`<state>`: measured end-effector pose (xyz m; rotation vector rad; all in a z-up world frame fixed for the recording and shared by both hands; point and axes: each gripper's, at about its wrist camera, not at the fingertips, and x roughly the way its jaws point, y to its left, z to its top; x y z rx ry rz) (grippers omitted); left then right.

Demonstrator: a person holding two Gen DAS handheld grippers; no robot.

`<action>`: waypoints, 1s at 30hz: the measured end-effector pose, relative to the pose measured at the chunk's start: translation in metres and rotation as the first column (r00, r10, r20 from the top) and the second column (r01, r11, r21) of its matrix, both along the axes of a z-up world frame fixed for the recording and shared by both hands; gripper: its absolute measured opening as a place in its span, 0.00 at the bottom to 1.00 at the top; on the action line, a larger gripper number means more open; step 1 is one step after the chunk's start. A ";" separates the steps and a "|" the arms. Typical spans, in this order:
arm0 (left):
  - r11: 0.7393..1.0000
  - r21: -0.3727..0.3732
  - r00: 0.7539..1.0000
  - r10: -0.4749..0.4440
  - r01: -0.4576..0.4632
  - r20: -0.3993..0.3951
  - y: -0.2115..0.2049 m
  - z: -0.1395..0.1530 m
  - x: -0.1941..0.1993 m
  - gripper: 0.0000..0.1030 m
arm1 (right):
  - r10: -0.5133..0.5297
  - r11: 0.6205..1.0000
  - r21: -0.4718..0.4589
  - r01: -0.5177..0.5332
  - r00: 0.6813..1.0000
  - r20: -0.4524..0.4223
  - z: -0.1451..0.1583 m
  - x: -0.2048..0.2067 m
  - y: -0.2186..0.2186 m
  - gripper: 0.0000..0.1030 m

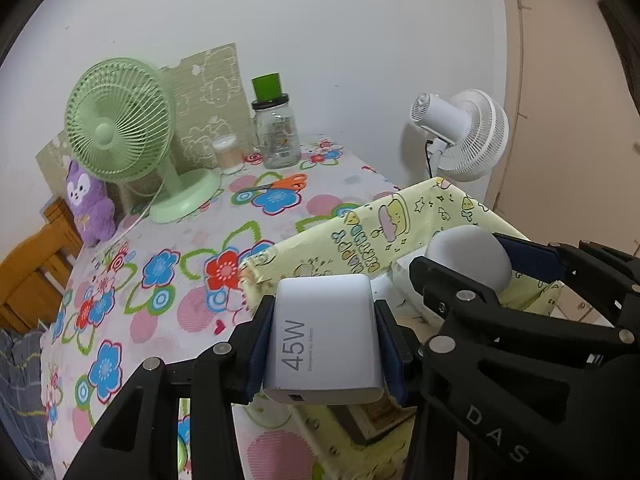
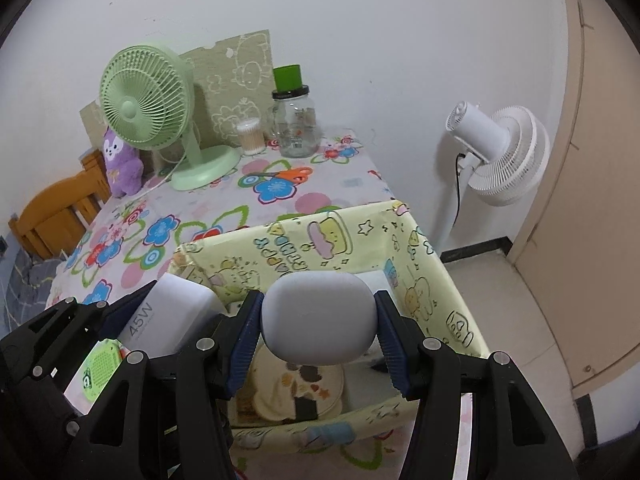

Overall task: Organize rigid objects
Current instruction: 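Lower the charger into the yellow box and open the left gripper while the right releases the oval case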

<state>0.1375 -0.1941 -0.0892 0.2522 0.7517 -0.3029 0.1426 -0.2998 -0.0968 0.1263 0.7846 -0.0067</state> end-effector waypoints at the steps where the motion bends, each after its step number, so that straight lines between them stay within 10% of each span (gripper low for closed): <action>1: 1.000 0.001 1.000 -0.008 0.008 -0.004 -0.004 -0.002 0.001 0.47 | 0.000 1.000 0.001 0.000 1.000 -0.004 -0.001 0.002 -0.002 0.57; 11: 0.999 -0.007 0.996 -0.043 0.043 -0.078 -0.021 -0.019 0.009 0.50 | -0.007 1.000 0.023 0.008 0.998 -0.065 -0.023 0.014 -0.017 0.57; 22: 0.999 0.010 0.999 -0.031 0.031 -0.023 -0.013 -0.005 -0.004 0.87 | -0.014 1.000 0.018 0.014 1.000 -0.027 -0.013 0.006 -0.014 0.81; 30: 1.000 0.008 0.999 -0.026 0.026 0.031 0.004 0.009 -0.027 0.96 | -0.014 1.000 0.010 0.014 1.000 0.011 0.002 -0.017 0.002 0.87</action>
